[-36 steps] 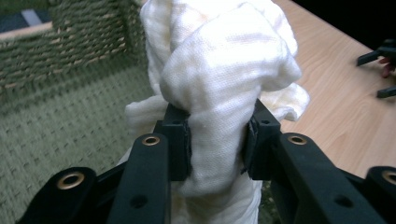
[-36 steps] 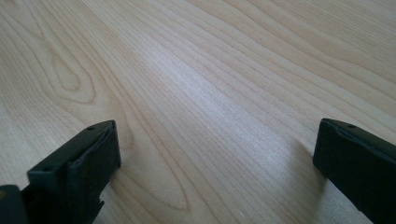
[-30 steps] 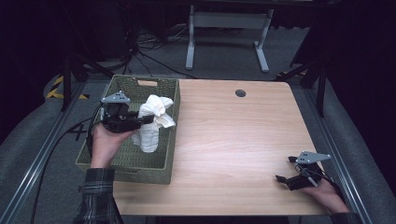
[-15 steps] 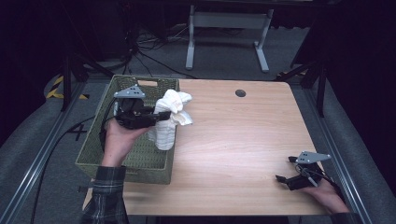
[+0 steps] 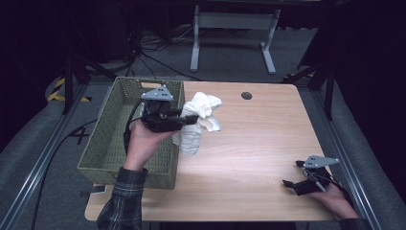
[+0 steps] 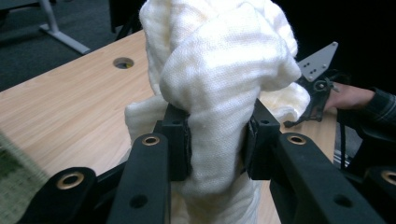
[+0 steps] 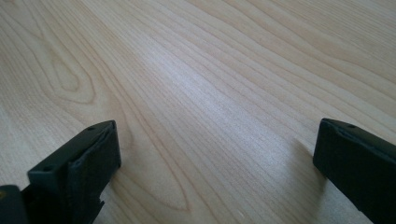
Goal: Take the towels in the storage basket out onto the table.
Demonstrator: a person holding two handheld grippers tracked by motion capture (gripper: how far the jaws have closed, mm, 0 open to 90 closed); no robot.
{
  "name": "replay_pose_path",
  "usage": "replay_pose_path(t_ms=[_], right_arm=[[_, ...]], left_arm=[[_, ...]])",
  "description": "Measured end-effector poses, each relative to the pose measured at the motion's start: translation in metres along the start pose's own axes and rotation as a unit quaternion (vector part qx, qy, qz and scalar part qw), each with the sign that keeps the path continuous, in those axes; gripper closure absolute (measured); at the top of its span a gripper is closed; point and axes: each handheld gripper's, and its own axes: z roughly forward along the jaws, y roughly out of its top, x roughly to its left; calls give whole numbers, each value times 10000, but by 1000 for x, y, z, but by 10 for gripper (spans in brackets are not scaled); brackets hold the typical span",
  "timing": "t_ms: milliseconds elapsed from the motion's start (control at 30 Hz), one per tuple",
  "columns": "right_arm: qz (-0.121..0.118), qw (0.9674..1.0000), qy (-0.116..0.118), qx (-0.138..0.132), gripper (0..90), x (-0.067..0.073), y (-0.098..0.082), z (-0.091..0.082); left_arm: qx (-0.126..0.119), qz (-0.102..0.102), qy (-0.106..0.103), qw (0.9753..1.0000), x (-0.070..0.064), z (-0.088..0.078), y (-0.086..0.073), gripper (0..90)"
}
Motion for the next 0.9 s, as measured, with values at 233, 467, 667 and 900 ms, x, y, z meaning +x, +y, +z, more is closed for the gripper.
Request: replay_pose_path(t_ms=[233,467,667,900], right_arm=[[1,10000,2,2,10,0,0,0],[-7,10000,4,0,10,0,0,0],[-12,10000,17,1,10,0,0,0],[-25,10000,19,5,9,0,0,0]], left_arm=[[51,90,-85,9999,-11,21,4,679],[55,129,-190,9997,-22,48,7,679],[155,228,-272,9992,-32,71,5,679],[293,261,-362,9986,-46,101,-3,679]])
